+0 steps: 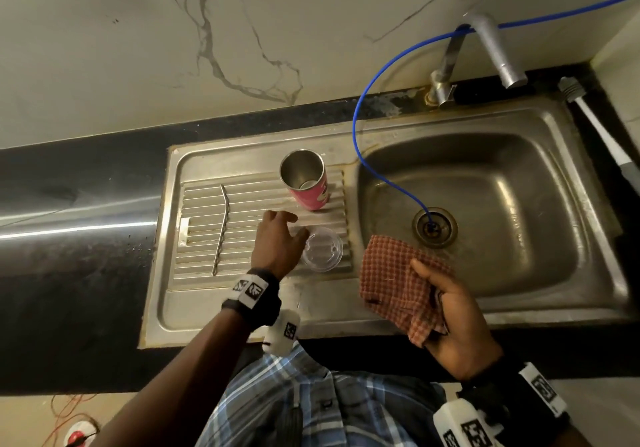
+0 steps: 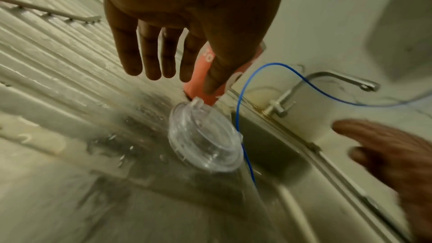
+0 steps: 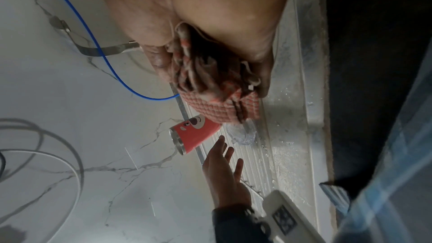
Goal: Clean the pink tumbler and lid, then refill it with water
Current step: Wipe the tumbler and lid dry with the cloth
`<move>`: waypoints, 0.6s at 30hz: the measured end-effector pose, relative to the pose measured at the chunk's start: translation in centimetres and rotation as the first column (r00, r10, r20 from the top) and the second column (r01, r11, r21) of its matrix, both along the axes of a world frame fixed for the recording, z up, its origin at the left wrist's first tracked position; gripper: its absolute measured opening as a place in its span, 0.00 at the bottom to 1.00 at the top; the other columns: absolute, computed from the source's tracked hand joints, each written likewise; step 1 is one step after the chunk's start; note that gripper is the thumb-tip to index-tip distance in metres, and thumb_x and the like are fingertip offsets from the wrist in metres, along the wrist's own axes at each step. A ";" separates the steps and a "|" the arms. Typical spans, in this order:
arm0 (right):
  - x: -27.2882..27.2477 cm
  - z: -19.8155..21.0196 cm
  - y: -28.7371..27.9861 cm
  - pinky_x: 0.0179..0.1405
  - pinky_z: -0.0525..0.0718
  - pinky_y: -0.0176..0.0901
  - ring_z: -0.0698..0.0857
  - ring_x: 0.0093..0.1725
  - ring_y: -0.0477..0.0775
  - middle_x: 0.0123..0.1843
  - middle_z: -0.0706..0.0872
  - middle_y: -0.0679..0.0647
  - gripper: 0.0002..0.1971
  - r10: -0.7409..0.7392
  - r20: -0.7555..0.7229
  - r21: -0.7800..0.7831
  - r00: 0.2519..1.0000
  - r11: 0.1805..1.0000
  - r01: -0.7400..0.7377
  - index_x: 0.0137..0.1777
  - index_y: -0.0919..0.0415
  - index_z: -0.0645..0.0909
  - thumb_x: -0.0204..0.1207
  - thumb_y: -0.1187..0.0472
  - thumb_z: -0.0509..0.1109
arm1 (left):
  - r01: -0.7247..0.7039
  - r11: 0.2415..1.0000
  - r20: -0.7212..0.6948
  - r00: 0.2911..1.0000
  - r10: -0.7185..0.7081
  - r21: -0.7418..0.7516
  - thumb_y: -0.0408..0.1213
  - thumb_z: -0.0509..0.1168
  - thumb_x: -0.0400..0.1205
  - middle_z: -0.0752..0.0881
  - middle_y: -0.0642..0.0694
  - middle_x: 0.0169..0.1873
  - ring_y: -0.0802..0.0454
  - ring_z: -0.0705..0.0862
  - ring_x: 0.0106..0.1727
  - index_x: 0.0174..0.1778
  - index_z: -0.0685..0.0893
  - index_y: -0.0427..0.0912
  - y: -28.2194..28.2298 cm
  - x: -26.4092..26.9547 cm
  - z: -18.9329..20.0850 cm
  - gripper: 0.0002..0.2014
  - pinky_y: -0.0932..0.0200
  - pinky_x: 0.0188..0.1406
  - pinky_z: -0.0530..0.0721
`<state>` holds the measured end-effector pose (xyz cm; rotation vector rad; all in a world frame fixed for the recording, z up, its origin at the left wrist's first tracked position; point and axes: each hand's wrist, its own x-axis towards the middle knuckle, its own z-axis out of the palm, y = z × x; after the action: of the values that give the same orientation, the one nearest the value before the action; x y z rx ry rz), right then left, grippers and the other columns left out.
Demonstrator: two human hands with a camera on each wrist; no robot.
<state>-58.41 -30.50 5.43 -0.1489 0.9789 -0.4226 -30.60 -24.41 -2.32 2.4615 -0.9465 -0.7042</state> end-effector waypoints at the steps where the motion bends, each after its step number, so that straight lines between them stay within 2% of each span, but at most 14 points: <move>1: 0.0 0.0 0.1 0.61 0.91 0.63 0.92 0.62 0.65 0.65 0.91 0.65 0.20 -0.011 -0.014 -0.024 1.000 1.000 0.011 0.67 0.69 0.88 0.80 0.59 0.68 | 0.041 0.999 0.015 0.999 -0.041 0.013 0.49 0.75 0.84 0.80 0.40 0.70 0.39 0.80 0.72 0.72 0.85 0.40 0.4 -0.8 0.2 0.24 0.46 0.72 0.80; 4: 0.1 -0.3 0.3 0.70 0.84 0.57 0.91 0.63 0.61 0.64 0.92 0.62 0.22 -0.020 -0.093 -0.138 0.995 0.990 0.007 0.67 0.66 0.86 0.74 0.61 0.71 | 0.185 0.977 0.054 0.980 -0.191 0.104 0.58 0.75 0.82 0.76 0.42 0.75 0.40 0.73 0.77 0.79 0.79 0.42 1.1 -3.0 0.6 0.34 0.44 0.73 0.77; 7: 0.2 -0.6 0.2 0.72 0.82 0.61 0.90 0.66 0.62 0.65 0.92 0.63 0.23 -0.011 -0.120 -0.167 0.993 0.986 -0.009 0.70 0.67 0.85 0.75 0.60 0.71 | 0.313 0.931 0.155 0.926 -0.343 0.189 0.63 0.78 0.74 0.70 0.44 0.80 0.40 0.68 0.79 0.83 0.73 0.46 1.3 -4.6 0.8 0.44 0.36 0.64 0.87; 10: 0.4 -0.7 0.1 0.70 0.84 0.67 0.90 0.67 0.65 0.66 0.91 0.65 0.20 -0.003 -0.116 -0.185 0.993 0.982 -0.019 0.71 0.67 0.84 0.82 0.60 0.67 | 0.365 0.882 0.188 0.883 -0.429 0.299 0.60 0.80 0.72 0.64 0.45 0.85 0.39 0.63 0.85 0.88 0.65 0.49 1.1 -5.4 0.3 0.51 0.32 0.60 0.89; 12: 0.5 -0.9 0.0 0.66 0.87 0.63 0.91 0.65 0.63 0.64 0.92 0.64 0.16 -0.015 -0.146 -0.239 0.989 0.971 -0.020 0.68 0.66 0.86 0.85 0.62 0.66 | 0.373 0.866 0.188 0.874 -0.448 0.333 0.55 0.81 0.73 0.63 0.43 0.86 0.38 0.63 0.85 0.90 0.62 0.49 1.0 -5.5 0.2 0.51 0.33 0.61 0.89; 15: 0.4 -1.0 -0.3 0.65 0.86 0.59 0.92 0.62 0.61 0.62 0.93 0.63 0.12 -0.028 -0.199 -0.307 0.980 0.951 -0.035 0.62 0.64 0.88 0.87 0.65 0.65 | 0.372 0.873 0.190 0.877 -0.442 0.314 0.48 0.81 0.74 0.66 0.43 0.84 0.37 0.65 0.83 0.89 0.63 0.48 0.9 -5.3 -0.1 0.49 0.35 0.59 0.89; 18: -0.1 -1.6 -0.4 0.69 0.84 0.63 0.91 0.64 0.64 0.62 0.92 0.63 0.13 -0.035 -0.235 -0.331 0.971 0.942 -0.047 0.65 0.66 0.87 0.87 0.65 0.66 | 0.386 0.878 0.166 0.882 -0.442 0.283 0.47 0.80 0.74 0.69 0.44 0.83 0.38 0.67 0.81 0.90 0.62 0.47 0.7 -4.8 0.2 0.49 0.36 0.61 0.89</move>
<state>-58.48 -30.93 3.86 -0.5213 1.1362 -0.5738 -35.43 -23.69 -2.09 2.6129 -1.6023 -0.7183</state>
